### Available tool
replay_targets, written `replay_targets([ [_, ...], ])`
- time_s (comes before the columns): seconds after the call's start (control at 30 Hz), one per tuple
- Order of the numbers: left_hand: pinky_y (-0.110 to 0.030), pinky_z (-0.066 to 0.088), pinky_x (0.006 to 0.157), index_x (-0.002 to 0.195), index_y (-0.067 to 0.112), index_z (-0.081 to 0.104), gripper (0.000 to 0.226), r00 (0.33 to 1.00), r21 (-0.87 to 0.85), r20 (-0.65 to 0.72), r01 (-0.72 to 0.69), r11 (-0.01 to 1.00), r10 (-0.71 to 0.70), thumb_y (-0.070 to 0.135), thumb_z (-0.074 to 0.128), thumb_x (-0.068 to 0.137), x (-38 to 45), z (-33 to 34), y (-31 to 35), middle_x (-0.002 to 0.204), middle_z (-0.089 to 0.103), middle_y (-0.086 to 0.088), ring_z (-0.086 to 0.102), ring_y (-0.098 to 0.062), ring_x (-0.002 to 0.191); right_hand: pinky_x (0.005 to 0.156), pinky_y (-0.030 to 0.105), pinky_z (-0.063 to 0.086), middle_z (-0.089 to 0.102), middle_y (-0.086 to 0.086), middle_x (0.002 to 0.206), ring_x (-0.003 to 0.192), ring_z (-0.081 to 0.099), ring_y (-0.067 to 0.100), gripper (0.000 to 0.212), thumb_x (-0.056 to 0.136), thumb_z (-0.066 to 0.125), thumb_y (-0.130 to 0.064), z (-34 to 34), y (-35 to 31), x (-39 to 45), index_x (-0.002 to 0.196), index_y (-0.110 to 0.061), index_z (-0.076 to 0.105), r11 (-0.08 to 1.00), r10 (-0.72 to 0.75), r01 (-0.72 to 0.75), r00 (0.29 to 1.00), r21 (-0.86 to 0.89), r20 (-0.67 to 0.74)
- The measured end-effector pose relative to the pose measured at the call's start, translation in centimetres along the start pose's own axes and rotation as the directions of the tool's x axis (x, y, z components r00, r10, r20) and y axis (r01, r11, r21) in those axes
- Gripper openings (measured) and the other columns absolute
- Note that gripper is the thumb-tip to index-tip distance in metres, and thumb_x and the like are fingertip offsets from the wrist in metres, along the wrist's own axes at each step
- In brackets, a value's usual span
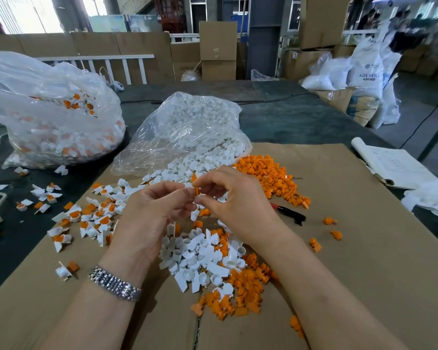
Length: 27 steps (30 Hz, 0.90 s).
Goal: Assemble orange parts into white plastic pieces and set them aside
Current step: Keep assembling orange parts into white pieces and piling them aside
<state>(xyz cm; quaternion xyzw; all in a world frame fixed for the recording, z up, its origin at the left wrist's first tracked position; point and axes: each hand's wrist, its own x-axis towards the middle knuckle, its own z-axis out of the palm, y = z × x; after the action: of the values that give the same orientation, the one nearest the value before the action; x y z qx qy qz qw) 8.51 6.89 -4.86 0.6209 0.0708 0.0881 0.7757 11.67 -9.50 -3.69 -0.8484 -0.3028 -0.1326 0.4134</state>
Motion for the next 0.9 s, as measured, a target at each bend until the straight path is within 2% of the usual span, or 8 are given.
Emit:
replay_targets([
  [0.13,-0.018,0.055,0.059,0.073,0.02,0.082,0.008,0.999,0.024,-0.038,-0.016,1.0,0.017,0.016,0.087,0.069,0.1,-0.1,-0.1,0.076,0.075,-0.009,0.073,-0.018,0.07,0.095,0.026,0.048,0.055,-0.004,0.118,0.106,0.054,0.006,0.036,0.094,0.067,-0.03,-1.0,1.0,0.0,0.129,-0.025,0.059,0.961,0.146,-0.137,0.989,-0.241,0.021],
  [0.2,-0.018,0.056,0.061,0.075,0.019,0.082,0.009,0.999,0.029,-0.04,-0.014,0.999,0.015,0.018,0.088,0.068,0.0,-0.2,-0.1,0.078,0.076,-0.01,0.073,-0.018,0.071,0.1,0.039,0.044,0.048,0.003,0.127,0.119,0.048,0.019,0.046,0.094,0.061,-0.045,-1.5,1.9,-0.2,0.132,-0.021,0.051,0.799,0.331,-0.286,0.944,-0.529,-0.009],
  [0.27,-0.018,0.057,0.063,0.077,0.018,0.082,0.007,0.999,0.039,-0.045,-0.013,0.999,0.015,0.018,0.086,0.071,0.0,-0.2,0.0,0.079,0.076,-0.01,0.073,-0.019,0.071,0.101,0.05,0.039,0.046,0.01,0.13,0.123,0.045,0.029,0.056,0.092,0.058,-0.057,-1.9,2.3,-0.5,0.128,-0.015,0.05,0.656,0.517,-0.395,0.856,-0.643,0.001],
  [0.37,-0.019,0.057,0.064,0.077,0.018,0.082,0.005,0.999,0.038,-0.051,-0.016,0.999,0.018,0.013,0.083,0.078,0.1,-0.2,-0.1,0.079,0.076,-0.01,0.073,-0.019,0.071,0.102,0.056,0.039,0.051,0.012,0.128,0.121,0.047,0.032,0.054,0.092,0.058,-0.058,-2.0,2.7,-0.5,0.119,-0.012,0.054,0.66,0.601,-0.436,0.795,-0.612,0.082],
  [0.53,-0.019,0.058,0.064,0.078,0.019,0.082,0.007,0.998,0.032,-0.064,-0.014,0.999,0.016,0.012,0.082,0.079,0.0,0.0,0.1,0.08,0.076,-0.01,0.073,-0.018,0.071,0.098,0.054,0.041,0.054,0.012,0.116,0.113,0.05,0.033,0.035,0.094,0.057,-0.048,-2.0,2.1,-0.5,0.098,-0.013,0.054,0.667,0.56,-0.371,0.822,-0.647,0.105],
  [0.63,-0.019,0.058,0.064,0.078,0.02,0.082,0.008,0.997,0.02,-0.07,-0.019,1.0,0.02,0.013,0.082,0.08,0.0,0.0,0.1,0.079,0.076,-0.009,0.073,-0.018,0.071,0.092,0.049,0.04,0.053,0.012,0.11,0.108,0.051,0.033,0.034,0.097,0.05,-0.044,-1.5,2.0,-0.5,0.1,-0.01,0.055,0.642,0.526,-0.319,0.845,-0.697,0.098],
  [0.77,-0.02,0.058,0.064,0.076,0.02,0.082,0.01,0.997,-0.01,-0.075,-0.009,1.0,0.008,0.01,0.082,0.081,0.0,0.0,0.1,0.079,0.076,-0.008,0.073,-0.017,0.072,0.067,0.034,0.039,0.049,0.005,0.085,0.079,0.052,0.024,0.037,0.101,0.043,-0.034,-1.5,2.3,-0.3,0.07,-0.014,0.04,0.697,0.482,-0.371,0.876,-0.613,0.018],
  [0.9,-0.019,0.058,0.062,0.077,0.015,0.082,0.007,0.996,-0.061,-0.084,0.006,0.998,-0.011,0.009,0.081,0.08,0.2,0.0,0.1,0.081,0.076,-0.009,0.073,-0.017,0.072,0.048,0.029,0.028,0.047,0.0,0.069,0.059,0.044,0.016,0.038,0.102,0.045,-0.035,-2.4,2.2,0.0,0.07,-0.016,0.043,0.77,0.469,-0.434,0.882,-0.468,-0.045],
])
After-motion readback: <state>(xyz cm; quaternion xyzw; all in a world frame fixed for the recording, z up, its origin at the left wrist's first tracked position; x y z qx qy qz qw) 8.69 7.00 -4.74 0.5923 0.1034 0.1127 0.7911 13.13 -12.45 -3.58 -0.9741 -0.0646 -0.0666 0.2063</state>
